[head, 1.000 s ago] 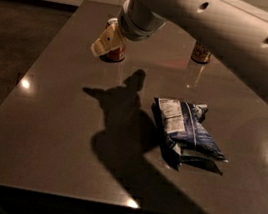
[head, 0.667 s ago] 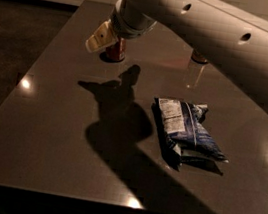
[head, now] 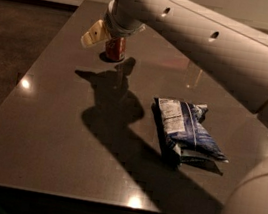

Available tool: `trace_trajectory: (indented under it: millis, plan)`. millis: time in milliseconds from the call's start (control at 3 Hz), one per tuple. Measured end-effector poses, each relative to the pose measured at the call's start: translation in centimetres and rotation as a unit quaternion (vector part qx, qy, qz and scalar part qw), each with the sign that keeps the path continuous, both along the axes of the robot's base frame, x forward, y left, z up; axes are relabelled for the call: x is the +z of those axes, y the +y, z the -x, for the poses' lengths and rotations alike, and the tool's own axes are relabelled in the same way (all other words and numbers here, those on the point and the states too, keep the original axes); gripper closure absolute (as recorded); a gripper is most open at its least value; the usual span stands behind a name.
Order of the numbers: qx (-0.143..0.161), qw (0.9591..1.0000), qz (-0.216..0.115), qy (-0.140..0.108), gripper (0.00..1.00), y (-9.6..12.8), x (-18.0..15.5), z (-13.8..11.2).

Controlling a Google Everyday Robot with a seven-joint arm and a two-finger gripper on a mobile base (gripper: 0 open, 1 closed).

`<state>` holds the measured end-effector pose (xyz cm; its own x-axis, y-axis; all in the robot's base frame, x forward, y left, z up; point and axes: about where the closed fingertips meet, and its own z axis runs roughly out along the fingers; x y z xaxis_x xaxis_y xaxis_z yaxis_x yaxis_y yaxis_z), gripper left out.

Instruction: Move coke can near orange can

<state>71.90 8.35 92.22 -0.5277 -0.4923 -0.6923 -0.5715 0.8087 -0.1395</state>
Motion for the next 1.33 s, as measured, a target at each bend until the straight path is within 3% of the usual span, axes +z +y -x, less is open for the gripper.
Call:
trace_trajectory:
  millis: [667, 1000, 1333]
  plan:
    - [-0.017, 0.9997, -0.016, -0.004, 0.00, 0.6, -0.7, -2.5]
    - [-0.023, 0.9995, -0.021, -0.004, 0.16, 0.7, -0.9, -3.1]
    - [-0.026, 0.9993, -0.026, -0.003, 0.40, 0.7, -0.9, -3.3]
